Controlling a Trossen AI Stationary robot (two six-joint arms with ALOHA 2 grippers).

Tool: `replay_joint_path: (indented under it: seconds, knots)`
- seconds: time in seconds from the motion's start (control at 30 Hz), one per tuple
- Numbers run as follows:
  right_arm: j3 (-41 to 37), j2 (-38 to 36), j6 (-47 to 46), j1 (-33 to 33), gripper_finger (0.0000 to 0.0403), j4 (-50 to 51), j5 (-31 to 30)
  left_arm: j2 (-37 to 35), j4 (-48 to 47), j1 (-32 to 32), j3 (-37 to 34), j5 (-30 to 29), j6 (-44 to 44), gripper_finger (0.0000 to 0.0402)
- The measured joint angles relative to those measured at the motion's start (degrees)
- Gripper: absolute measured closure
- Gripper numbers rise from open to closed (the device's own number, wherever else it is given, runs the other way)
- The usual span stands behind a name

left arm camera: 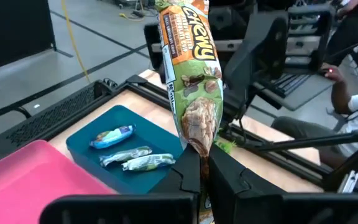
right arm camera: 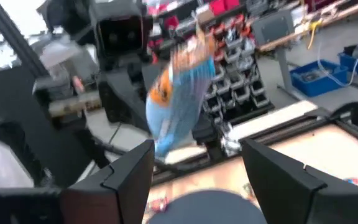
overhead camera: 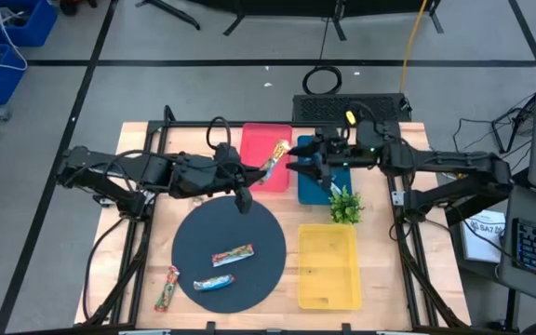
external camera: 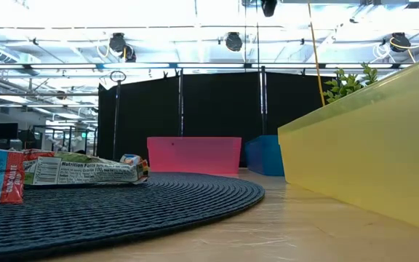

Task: Pick and place Granola Bars by type
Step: Put the yellow granola bar into the yellow bin

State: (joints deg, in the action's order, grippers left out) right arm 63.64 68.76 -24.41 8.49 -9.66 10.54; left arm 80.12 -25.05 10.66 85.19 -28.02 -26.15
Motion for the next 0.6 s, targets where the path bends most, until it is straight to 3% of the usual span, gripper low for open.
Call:
replay_joint_path:
  seconds: [0.4, 0.5, 0.6]
  knots:
    - [0.00, 3.36, -3.97, -1.92, 0.0169, -7.74, -0.20, 3.85, -0.85, 0.00, -0.44, 3.22, 0.59, 0.0390]
    - [0.00, 3.25, -6.83, -1.87, 0.0209, -7.18, 0.27, 4.72, 0.07, 0.02, -0.46, 2.92, 0.65, 0.0390]
    - [0.00, 3.35, -7.97, -1.85, 0.0300, -6.97, 2.59, 4.85, 3.29, 0.00, -0.46, 2.79, 1.94, 0.0390]
